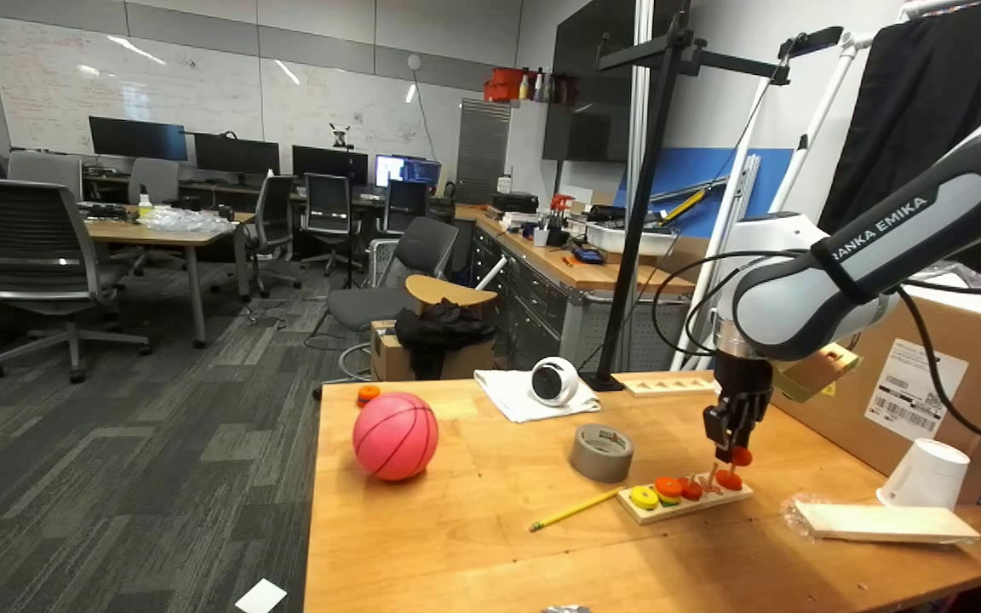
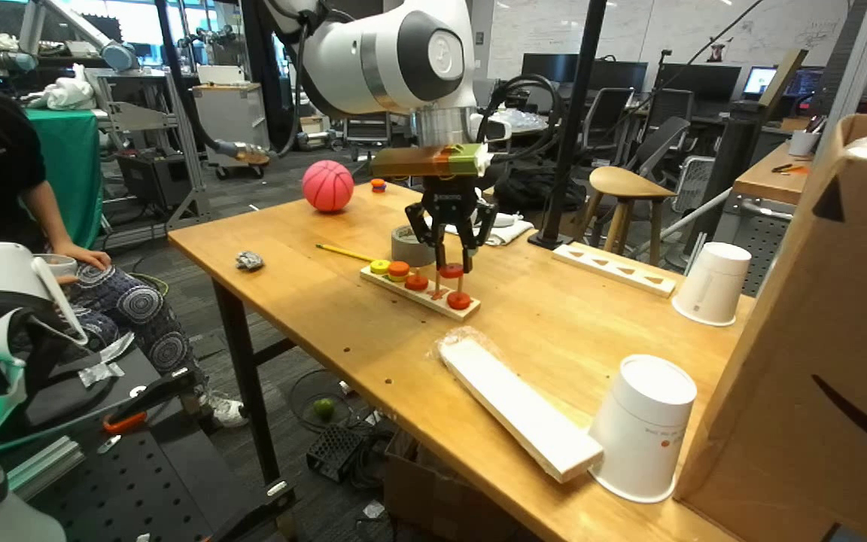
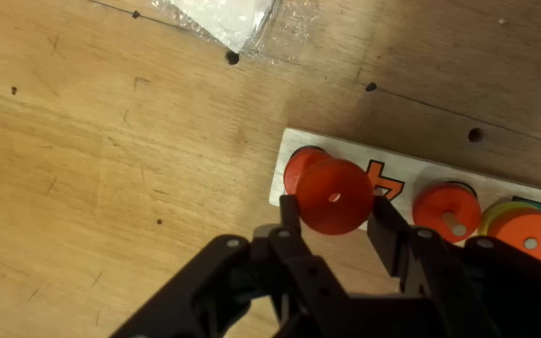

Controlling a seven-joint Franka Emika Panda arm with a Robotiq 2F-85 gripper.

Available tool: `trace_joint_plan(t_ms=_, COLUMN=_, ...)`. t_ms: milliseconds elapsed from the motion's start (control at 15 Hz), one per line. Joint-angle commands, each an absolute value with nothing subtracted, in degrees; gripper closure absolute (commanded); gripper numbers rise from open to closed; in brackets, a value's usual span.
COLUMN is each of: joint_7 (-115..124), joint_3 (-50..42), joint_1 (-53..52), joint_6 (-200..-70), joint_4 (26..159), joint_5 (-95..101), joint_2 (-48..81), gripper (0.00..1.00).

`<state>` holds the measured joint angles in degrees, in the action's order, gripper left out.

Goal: Move the right and middle blocks blocks to the first right position, respectively

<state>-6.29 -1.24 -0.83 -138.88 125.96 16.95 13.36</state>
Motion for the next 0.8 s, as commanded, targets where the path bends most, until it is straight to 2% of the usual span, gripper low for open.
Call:
trace_joint_plan(t_ms=0, joint_7=-9.0, joint_3=-1.3, joint_1=0.3, joint_6=-139.2, joint_4=123.0, joint_5=15.8, joint_2=14.3, gripper=0.76)
trace_joint_plan(t_ms=400, joint_7=-9.2, joint_3=-1.6, joint_1=1.6, joint_6=-136.2, joint_4=120.2, joint_5=14.2, joint_2=15.1, gripper=0.76)
trace_joint_plan(t_ms=733, joint_7=-6.3, joint_3=-1.8, joint_1=1.2, joint_6=-126.4, joint_4=117.5, joint_5=12.4, joint_2=15.0, gripper=0.76)
